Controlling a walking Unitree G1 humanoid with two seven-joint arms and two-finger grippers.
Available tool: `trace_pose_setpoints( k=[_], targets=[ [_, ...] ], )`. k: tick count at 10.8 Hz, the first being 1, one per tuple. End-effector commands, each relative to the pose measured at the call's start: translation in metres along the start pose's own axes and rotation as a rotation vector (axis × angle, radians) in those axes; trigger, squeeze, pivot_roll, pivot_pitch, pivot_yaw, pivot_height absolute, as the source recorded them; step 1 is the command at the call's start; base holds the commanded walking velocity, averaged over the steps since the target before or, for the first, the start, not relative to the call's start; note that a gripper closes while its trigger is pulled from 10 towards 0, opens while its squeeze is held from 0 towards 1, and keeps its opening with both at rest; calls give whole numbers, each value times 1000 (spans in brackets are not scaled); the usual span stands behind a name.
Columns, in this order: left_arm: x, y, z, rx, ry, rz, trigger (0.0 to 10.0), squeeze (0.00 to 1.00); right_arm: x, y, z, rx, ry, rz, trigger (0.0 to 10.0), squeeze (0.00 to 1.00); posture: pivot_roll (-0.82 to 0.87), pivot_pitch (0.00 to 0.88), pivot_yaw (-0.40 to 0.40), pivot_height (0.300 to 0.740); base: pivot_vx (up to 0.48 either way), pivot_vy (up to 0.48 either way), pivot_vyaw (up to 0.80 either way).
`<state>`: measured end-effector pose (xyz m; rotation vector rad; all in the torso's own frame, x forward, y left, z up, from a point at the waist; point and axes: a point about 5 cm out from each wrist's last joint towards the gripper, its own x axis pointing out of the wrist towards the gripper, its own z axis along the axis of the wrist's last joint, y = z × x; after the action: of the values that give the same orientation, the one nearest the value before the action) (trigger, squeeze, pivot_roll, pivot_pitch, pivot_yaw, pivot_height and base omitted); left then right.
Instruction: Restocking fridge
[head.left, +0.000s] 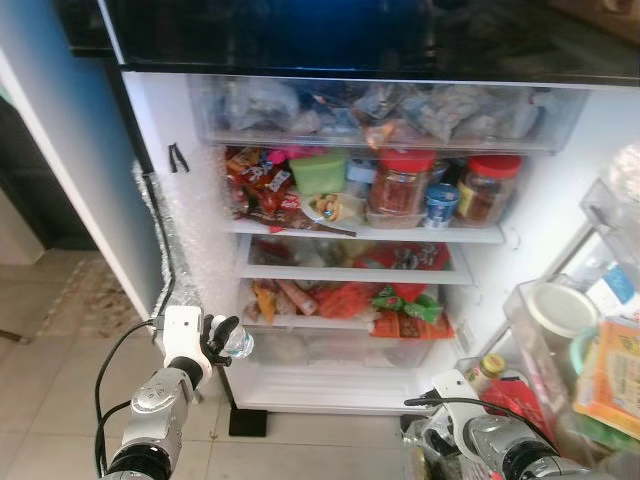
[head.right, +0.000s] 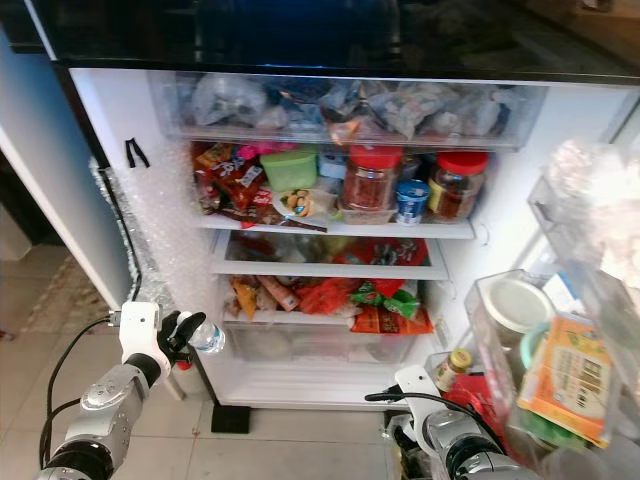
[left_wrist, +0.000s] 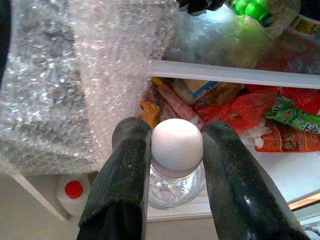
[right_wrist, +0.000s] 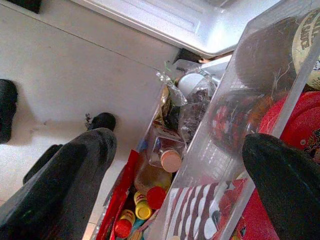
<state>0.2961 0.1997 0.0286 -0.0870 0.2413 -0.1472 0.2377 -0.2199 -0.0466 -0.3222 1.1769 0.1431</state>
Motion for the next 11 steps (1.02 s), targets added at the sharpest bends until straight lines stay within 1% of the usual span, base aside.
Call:
trace_pose_setpoints(
  k=[1, 8, 11],
  targets=[
    [-1, 0, -2, -6, 8, -2, 10000, 0, -4, -19, 3, -5, -2, -96, 10000, 0, 23, 0, -67, 740, 0, 0, 0],
    [-1, 1, -1, -3, 10, -8, 10000, 0, -5, -21, 1, 44, 31, -157, 10000, 0, 23, 0, -62, 740, 0, 0, 0],
    [0, 0, -1, -3, 12, -10, 10000, 0, -5, -21, 1, 48, 38, -171, 10000, 0, 23, 0, -61, 740, 0, 0, 0]
  ],
)
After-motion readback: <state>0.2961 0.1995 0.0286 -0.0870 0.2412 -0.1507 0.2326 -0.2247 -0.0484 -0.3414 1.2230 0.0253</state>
